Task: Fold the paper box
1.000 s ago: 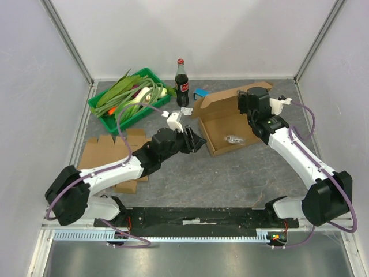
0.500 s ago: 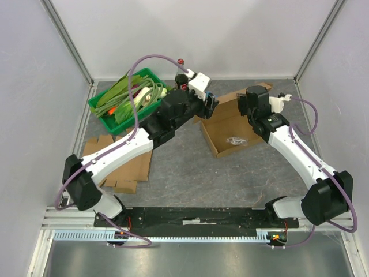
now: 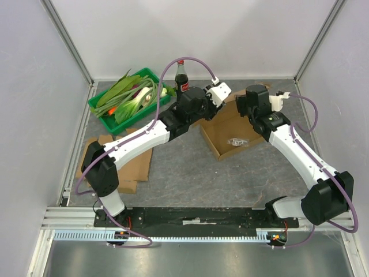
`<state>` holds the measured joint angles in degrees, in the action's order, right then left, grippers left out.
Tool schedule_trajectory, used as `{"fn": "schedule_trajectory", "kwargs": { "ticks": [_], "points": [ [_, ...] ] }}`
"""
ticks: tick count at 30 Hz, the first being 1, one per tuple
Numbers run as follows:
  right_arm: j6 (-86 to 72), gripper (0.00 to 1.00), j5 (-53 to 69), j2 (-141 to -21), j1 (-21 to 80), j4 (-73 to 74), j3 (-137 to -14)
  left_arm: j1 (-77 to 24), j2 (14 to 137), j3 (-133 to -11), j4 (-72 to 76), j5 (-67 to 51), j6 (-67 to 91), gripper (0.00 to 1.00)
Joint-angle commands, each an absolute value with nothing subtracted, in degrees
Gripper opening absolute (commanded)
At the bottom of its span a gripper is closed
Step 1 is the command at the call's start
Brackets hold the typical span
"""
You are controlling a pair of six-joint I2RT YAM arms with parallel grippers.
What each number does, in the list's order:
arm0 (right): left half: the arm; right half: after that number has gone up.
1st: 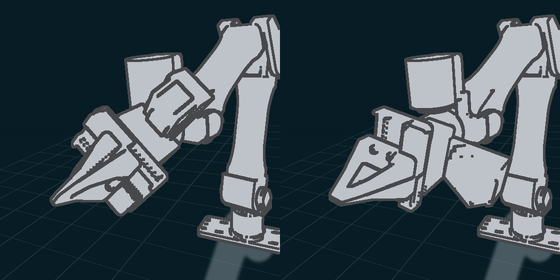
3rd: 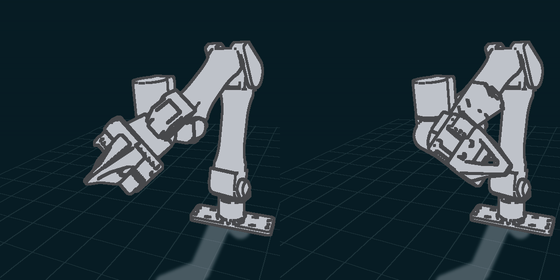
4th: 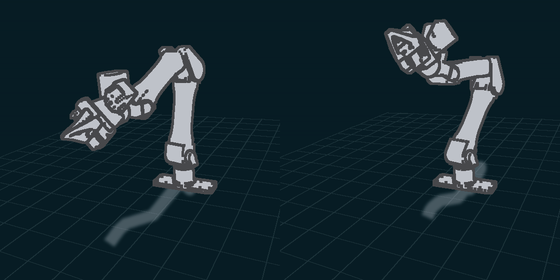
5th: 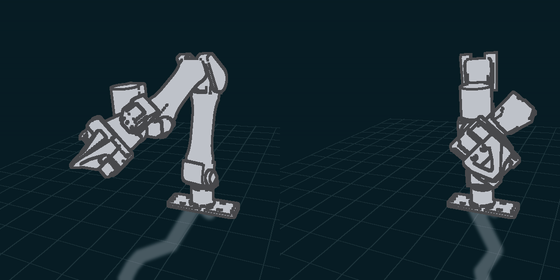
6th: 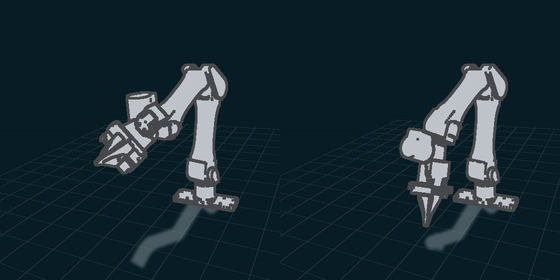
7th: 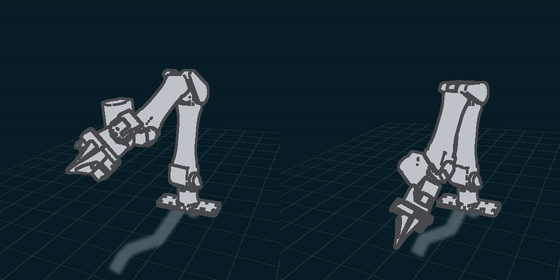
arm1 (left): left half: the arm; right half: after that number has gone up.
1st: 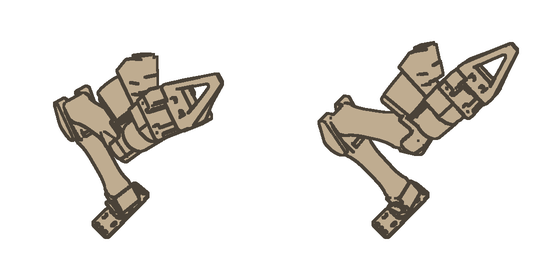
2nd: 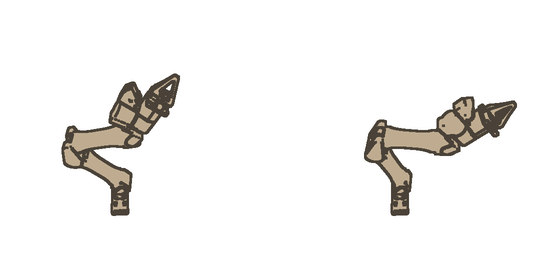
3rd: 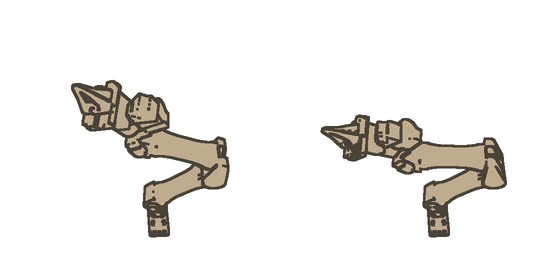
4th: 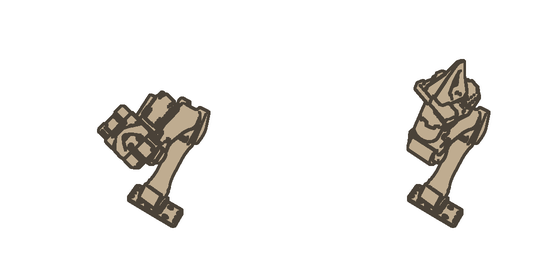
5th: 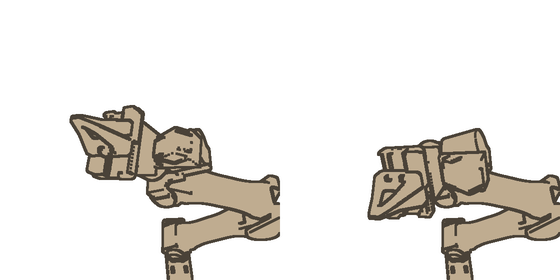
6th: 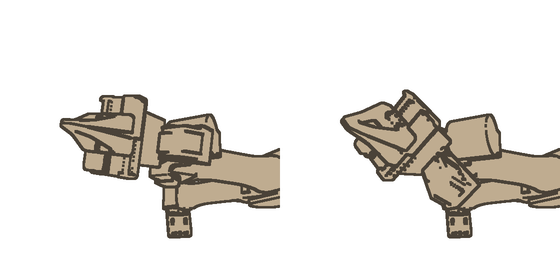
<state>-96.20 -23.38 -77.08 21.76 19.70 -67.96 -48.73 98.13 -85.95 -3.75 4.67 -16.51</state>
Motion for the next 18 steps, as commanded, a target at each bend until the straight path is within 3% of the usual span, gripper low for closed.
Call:
{"fn": "schedule_trajectory", "kwargs": {
  "ticks": [1,4,5,7,8,11,14,18],
  "points": [
    [-94.8,0.00,-22.4,-76.0,22.3,20.4,-69.4,-49.0,99.2,-89.4,-2.1,9.6,-23.5,0.42],
    [-88.6,0.07,-21.4,-75.3,22.3,20.0,-69.3,-49.0,99.4,-88.9,-1.8,11.2,-25.0,0.24],
    [-85.0,0.24,-21.1,-75.0,22.2,19.6,-69.6,-49.1,99.5,-88.9,-1.9,11.7,-25.3,0.19],
    [-75.2,0.42,-20.7,-73.2,22.2,19.1,-70.6,-49.0,99.1,-88.1,-1.9,12.0,-25.7,0.10],
    [-62.8,0.66,-19.6,-72.3,21.7,18.4,-70.0,-49.0,98.8,-87.9,-2.0,12.0,-25.9,0.09],
    [-37.7,0.85,-14.8,-66.6,21.4,18.3,-66.7,-48.9,97.7,-86.8,-2.2,13.1,-26.0,0.04],
    [-26.8,0.98,-8.6,-58.8,21.4,20.9,-59.2,-48.7,95.8,-85.7,-3.3,12.1,-26.5,0.02],
    [-24.5,0.98,-0.7,-50.7,21.3,24.2,-50.8,-48.7,92.5,-83.9,-4.3,6.2,-27.9,0.02]
  ]
}}
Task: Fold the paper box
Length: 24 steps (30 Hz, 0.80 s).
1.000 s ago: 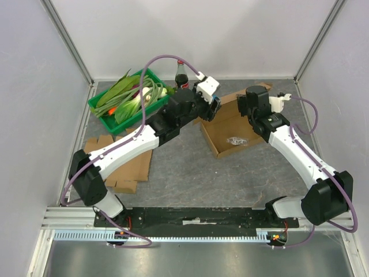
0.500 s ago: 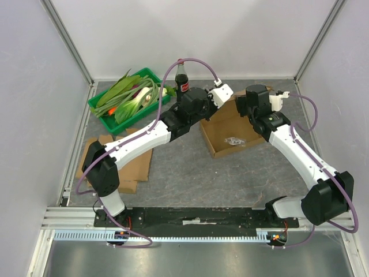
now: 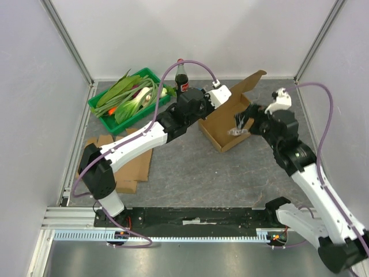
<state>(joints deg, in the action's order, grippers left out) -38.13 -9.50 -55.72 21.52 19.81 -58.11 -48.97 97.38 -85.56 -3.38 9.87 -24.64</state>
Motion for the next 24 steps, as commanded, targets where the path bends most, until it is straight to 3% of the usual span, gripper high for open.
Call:
{"fn": "schedule_trajectory", "kwargs": {
  "ticks": [1,3,4,7,8,10,11,13,16,24],
  "points": [
    [-25.5,0.98,-0.1,-50.4,20.7,24.3,-49.7,-48.8,91.2,-83.2,-4.8,5.2,-28.1,0.02],
    [-26.6,0.96,4.6,-52.2,20.1,23.6,-48.2,-48.7,90.3,-83.0,-7.1,3.1,-27.8,0.02],
    [-28.5,0.89,5.0,-53.2,19.9,23.7,-48.2,-48.8,89.7,-83.3,-8.4,2.3,-27.4,0.02],
    [-33.6,0.82,0.6,-54.1,18.6,26.6,-47.3,-48.8,89.5,-84.8,-12.8,0.5,-26.4,0.02],
    [-35.0,0.82,0.4,-53.6,18.0,26.2,-44.7,-48.7,89.1,-84.7,-13.4,0.4,-26.3,0.02],
    [-38.2,0.96,3.7,-52.1,17.0,20.3,-41.3,-48.8,88.7,-84.0,-13.8,0.4,-26.2,0.02],
    [-40.1,0.97,7.2,-52.1,16.8,19.2,-39.4,-48.8,88.5,-84.0,-14.1,0.4,-26.1,0.02],
    [-42.2,0.96,10.3,-53.7,16.8,17.2,-38.7,-48.7,88.3,-84.2,-15.4,0.3,-25.8,0.02],
    [-38.8,0.84,13.0,-54.8,18.6,19.1,-40.0,-48.8,87.7,-84.4,-16.3,-2.6,-25.5,0.02],
    [-18.1,0.95,5.2,-57.9,20.1,22.8,-41.2,-48.9,87.0,-84.0,-18.9,-5.9,-25.8,0.02]
  ]
}}
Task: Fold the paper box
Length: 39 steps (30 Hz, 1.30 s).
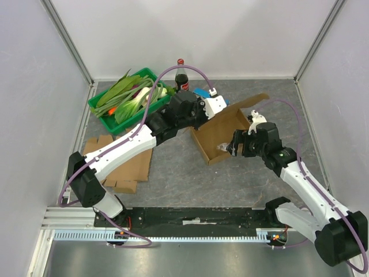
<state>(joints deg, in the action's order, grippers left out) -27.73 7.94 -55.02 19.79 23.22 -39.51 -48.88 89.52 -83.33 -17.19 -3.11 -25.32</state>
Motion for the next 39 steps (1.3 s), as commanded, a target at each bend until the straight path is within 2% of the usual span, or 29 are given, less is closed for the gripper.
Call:
{"fn": "schedule_trajectory", "kwargs": {
  "ticks": [1,8,11,27,33,39],
  "points": [
    [-17.3,0.96,3.7,-58.6,21.3,20.6,-41.1,-48.8,87.1,-84.1,-18.8,-6.0,-25.8,0.02],
    [-12.7,0.98,-8.0,-65.6,30.5,10.2,-41.0,-48.8,87.5,-85.0,-19.2,-4.7,-25.8,0.02],
    [-11.6,0.98,-9.1,-66.4,32.1,4.0,-38.9,-48.9,87.3,-84.9,-19.1,-4.2,-25.9,0.02],
    [-14.0,0.97,-17.9,-75.8,33.7,5.3,-39.3,-48.8,86.9,-84.6,-19.1,-4.1,-26.3,0.02],
    [-20.3,0.84,-17.1,-77.3,33.6,3.8,-39.1,-48.7,86.7,-84.6,-19.2,-4.4,-26.3,0.02],
    [-20.4,0.60,-19.8,-74.5,33.6,-6.9,-35.8,-48.8,86.9,-84.6,-19.0,-4.9,-26.0,0.02]
  ]
}}
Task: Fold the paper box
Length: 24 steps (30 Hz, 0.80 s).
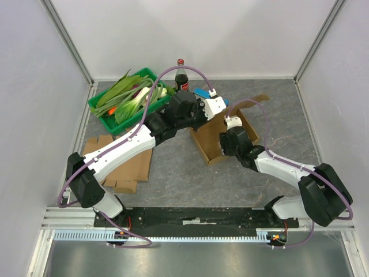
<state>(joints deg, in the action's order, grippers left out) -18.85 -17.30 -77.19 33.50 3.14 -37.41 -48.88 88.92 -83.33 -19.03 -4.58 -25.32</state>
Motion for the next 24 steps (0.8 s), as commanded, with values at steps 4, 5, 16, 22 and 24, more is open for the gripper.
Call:
{"fn": "schedule_trajectory", "kwargs": {
  "ticks": [4,5,16,22,24],
  "points": [
    [-20.7,0.45,-21.0,-75.6,33.6,-13.8,-36.1,-48.7,87.0,-84.6,-19.4,-4.6,-26.1,0.02],
    [-20.7,0.42,-22.1,-76.9,33.6,-14.3,-36.7,-48.8,86.8,-84.6,-19.6,-4.4,-26.2,0.02],
    [-15.3,0.98,-14.1,-63.9,22.1,-15.6,-33.1,-48.5,88.2,-84.6,-19.5,-3.6,-28.0,0.02],
    [-7.3,0.98,-15.8,-57.4,13.3,-14.7,-30.4,-46.5,88.1,-86.1,-23.4,-6.9,-31.0,0.02],
    [-3.3,0.98,-10.8,-58.2,10.0,-17.9,-29.7,-44.7,87.7,-87.4,-24.6,-10.4,-31.3,0.02]
  ]
}}
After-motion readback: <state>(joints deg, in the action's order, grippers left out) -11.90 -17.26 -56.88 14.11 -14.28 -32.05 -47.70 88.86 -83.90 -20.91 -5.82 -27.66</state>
